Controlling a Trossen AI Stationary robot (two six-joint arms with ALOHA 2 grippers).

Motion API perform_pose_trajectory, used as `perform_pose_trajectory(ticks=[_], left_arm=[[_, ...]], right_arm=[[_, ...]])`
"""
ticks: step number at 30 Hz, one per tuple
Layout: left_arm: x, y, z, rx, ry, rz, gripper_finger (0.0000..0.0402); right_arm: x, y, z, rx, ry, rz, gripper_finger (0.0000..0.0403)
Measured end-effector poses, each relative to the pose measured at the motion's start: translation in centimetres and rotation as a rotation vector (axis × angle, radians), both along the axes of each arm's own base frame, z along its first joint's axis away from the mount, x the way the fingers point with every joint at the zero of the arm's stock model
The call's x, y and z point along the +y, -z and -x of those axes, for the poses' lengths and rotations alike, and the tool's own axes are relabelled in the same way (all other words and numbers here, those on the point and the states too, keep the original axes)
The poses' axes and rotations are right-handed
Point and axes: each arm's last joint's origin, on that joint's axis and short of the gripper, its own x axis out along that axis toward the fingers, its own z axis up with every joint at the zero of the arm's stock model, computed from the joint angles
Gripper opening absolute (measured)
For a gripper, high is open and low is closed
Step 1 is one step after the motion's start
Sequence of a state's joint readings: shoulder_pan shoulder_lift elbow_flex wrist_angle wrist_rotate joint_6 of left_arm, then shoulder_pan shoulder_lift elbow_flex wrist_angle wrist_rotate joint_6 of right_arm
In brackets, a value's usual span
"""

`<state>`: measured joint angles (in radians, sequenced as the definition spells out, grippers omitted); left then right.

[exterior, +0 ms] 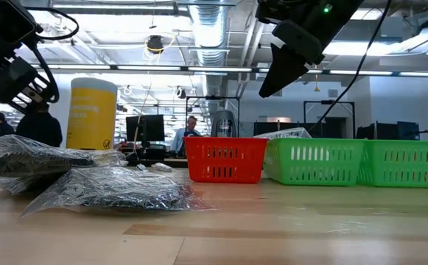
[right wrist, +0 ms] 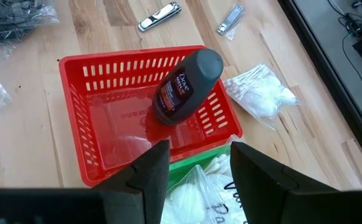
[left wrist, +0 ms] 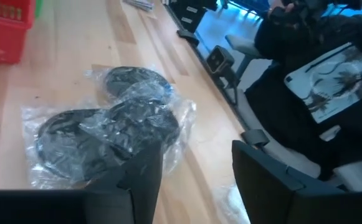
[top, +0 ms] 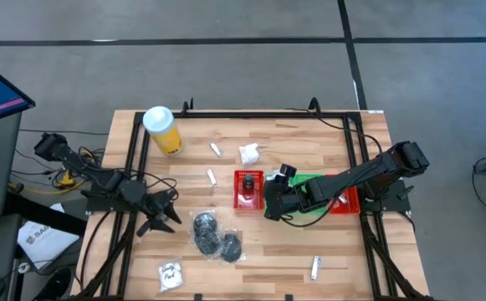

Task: Pick & Place Travel size toiletries
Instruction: Put the black deodorant into the left red bin

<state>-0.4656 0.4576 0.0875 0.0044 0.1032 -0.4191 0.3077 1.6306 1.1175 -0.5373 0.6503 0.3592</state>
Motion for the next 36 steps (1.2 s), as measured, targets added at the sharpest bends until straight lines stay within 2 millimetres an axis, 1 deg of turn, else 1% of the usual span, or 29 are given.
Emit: perform_pose_trajectory(ticks=[10,16,23,25,29,32,36], left_arm=[[0.12,0.25,0.04,0.007,-0.02,-0.039,0.0159],[0.17,0.22,0.01,-0.006,-0.031,-0.059,0.0159],[0.2,-0.37,-0.11,-0.031,-0.053,-0.064,0.0161],[0.22,-0.29,-0.09,-0.023,-0.054,-0.067,0.016],[0.32,0.19,0.13,0.05,-0.066,-0.05,0.0154],[0.32,-0.05,0.26,0.041,-0.048,-0.037,0.0148],[0.39,-0.65,0.4,-0.025,-0.035,-0.05,0.0142]], right_arm=[[0.0,0.0,0.0,0.0,0.0,0.0,0.0159],[0.0,-0.02,-0.03,-0.004,0.0,-0.001,0.0159],[0.02,-0.12,-0.2,-0.023,-0.001,-0.005,0.0159],[0.02,-0.12,-0.2,-0.023,-0.001,-0.005,0.0159],[0.02,-0.11,-0.19,-0.022,-0.001,-0.005,0.0159],[-0.03,-0.11,-0.2,-0.022,0.001,-0.005,0.0159],[-0.02,-0.12,-0.21,-0.023,0.001,-0.006,0.0159]])
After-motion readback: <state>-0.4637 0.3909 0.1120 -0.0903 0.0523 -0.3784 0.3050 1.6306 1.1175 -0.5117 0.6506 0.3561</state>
